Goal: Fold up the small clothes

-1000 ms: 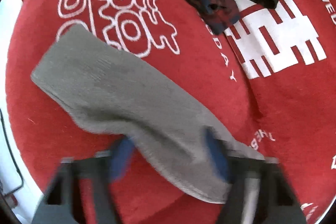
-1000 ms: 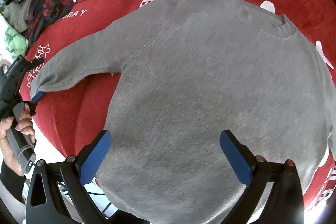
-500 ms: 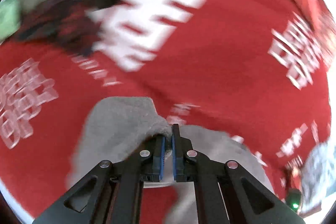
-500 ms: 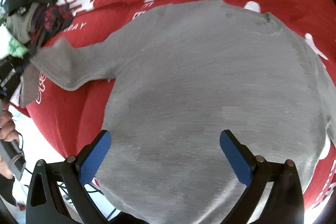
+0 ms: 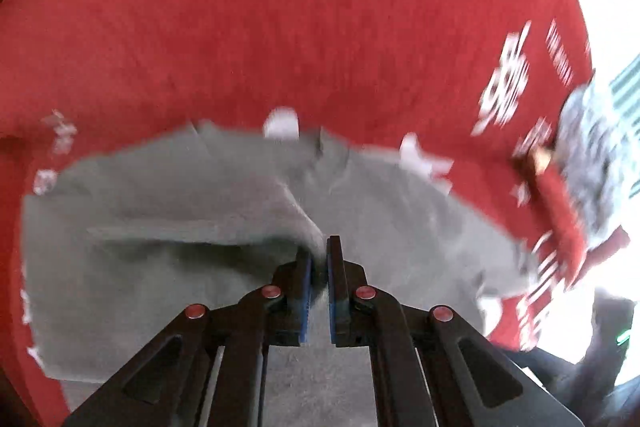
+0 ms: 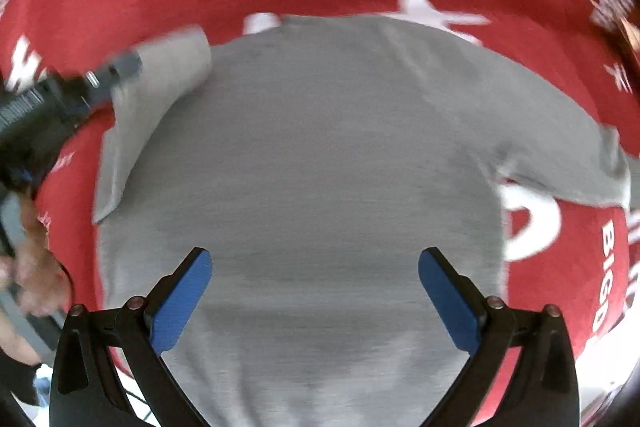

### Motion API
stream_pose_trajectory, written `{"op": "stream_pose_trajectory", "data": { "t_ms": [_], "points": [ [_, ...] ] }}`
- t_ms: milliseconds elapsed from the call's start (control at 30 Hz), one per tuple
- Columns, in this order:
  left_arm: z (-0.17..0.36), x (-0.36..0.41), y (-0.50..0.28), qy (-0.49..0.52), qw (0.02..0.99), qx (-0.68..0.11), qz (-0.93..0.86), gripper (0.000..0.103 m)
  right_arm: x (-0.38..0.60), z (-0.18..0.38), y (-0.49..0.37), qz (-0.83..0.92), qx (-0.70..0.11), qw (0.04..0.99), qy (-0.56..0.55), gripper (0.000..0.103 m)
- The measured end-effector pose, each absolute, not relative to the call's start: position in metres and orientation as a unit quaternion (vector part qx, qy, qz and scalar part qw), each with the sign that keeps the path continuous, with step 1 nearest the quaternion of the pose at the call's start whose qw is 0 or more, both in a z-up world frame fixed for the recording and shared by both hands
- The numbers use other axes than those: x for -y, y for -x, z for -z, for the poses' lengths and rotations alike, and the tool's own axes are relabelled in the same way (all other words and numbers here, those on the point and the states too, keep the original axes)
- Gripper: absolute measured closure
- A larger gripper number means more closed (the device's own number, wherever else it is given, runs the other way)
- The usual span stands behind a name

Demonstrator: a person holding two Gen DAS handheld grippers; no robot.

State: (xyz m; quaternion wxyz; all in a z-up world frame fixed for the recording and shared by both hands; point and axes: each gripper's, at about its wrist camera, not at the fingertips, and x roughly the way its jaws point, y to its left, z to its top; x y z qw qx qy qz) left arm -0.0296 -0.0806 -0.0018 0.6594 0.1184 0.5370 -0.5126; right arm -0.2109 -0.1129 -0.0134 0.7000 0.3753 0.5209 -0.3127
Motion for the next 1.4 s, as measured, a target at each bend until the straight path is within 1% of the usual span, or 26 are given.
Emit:
{"op": "stream_pose_trajectory", "data": {
  "t_ms": [33, 67, 100, 133, 167, 200, 367, 467, 600, 733, 800, 833, 867, 900, 967, 1000, 1033, 1100, 1200, 1267, 1400],
  "points": [
    [0.011, 0.085, 0.037, -0.146, 0.654, -0.545, 0.503, 0.096, 0.119, 0.018, 0.218, 0.318, -0.521, 0.694, -0.383, 0.0],
    [0.017, 0.087, 0.042, -0.174, 0.655, -0.548, 0.49, 0.093, 0.123, 0.021, 0.224, 0.321, -0.521, 0.688, -0.39, 0.0],
    [0.019, 0.085, 0.048, -0.197, 0.661, -0.544, 0.477, 0.077, 0.128, 0.025, 0.229, 0.324, -0.521, 0.682, -0.398, 0.0],
    [0.019, 0.082, 0.049, -0.205, 0.668, -0.539, 0.47, 0.065, 0.128, 0.027, 0.233, 0.326, -0.521, 0.679, -0.401, 0.0],
    [0.015, 0.073, 0.05, -0.211, 0.683, -0.529, 0.457, 0.041, 0.13, 0.029, 0.235, 0.328, -0.521, 0.677, -0.404, 0.0],
    [0.007, 0.066, 0.049, -0.211, 0.697, -0.519, 0.448, 0.029, 0.132, 0.029, 0.235, 0.328, -0.521, 0.676, -0.405, 0.0],
    [-0.035, 0.015, 0.019, -0.2, 0.734, -0.503, 0.409, 0.028, 0.137, 0.015, 0.208, 0.308, -0.521, 0.705, -0.37, 0.0],
    [-0.039, -0.025, -0.024, -0.189, 0.756, -0.513, 0.36, 0.028, 0.131, -0.003, 0.164, 0.279, -0.52, 0.749, -0.301, 0.0],
    [-0.012, -0.063, -0.072, -0.195, 0.759, -0.554, 0.281, 0.028, 0.103, -0.01, 0.092, 0.228, -0.546, 0.79, -0.16, 0.0],
    [0.013, -0.078, -0.081, -0.205, 0.749, -0.577, 0.254, 0.028, 0.068, 0.021, 0.028, 0.196, -0.585, 0.786, 0.018, 0.002],
    [0.023, -0.079, -0.079, -0.214, 0.742, -0.581, 0.257, 0.028, 0.059, 0.035, 0.01, 0.2, -0.59, 0.778, 0.087, 0.014],
    [0.025, -0.079, -0.078, -0.215, 0.742, -0.58, 0.257, 0.028, 0.06, 0.04, 0.005, 0.208, -0.589, 0.774, 0.1, 0.029],
    [0.025, -0.08, -0.078, -0.213, 0.744, -0.579, 0.257, 0.028, 0.067, 0.041, 0.002, 0.219, -0.589, 0.773, 0.09, 0.046],
    [0.025, -0.081, -0.079, -0.207, 0.745, -0.58, 0.258, 0.028, 0.079, 0.041, 0.003, 0.236, -0.588, 0.771, 0.057, 0.05],
    [0.024, -0.08, -0.081, -0.2, 0.743, -0.585, 0.257, 0.028, 0.116, 0.032, 0.023, 0.288, -0.566, 0.77, -0.065, 0.05],
    [0.024, -0.081, -0.082, -0.197, 0.741, -0.588, 0.259, 0.028, 0.132, 0.028, 0.037, 0.308, -0.548, 0.768, -0.123, 0.05],
    [0.025, -0.082, -0.083, -0.196, 0.738, -0.59, 0.261, 0.028, 0.151, 0.027, 0.06, 0.328, -0.52, 0.762, -0.204, 0.05],
    [0.025, -0.081, -0.084, -0.198, 0.735, -0.591, 0.267, 0.028, 0.184, 0.037, 0.113, 0.357, -0.454, 0.724, -0.377, 0.05],
    [0.023, -0.081, -0.086, -0.207, 0.731, -0.591, 0.273, 0.028, 0.199, 0.059, 0.17, 0.39, -0.383, 0.655, -0.522, 0.049],
    [0.02, -0.081, -0.092, -0.206, 0.728, -0.591, 0.28, 0.028, 0.199, 0.062, 0.197, 0.401, -0.325, 0.636, -0.574, 0.049],
    [0.016, -0.08, -0.117, -0.18, 0.715, -0.607, 0.296, 0.028, 0.189, 0.054, 0.204, 0.396, -0.315, 0.631, -0.589, 0.044]
  ]
}}
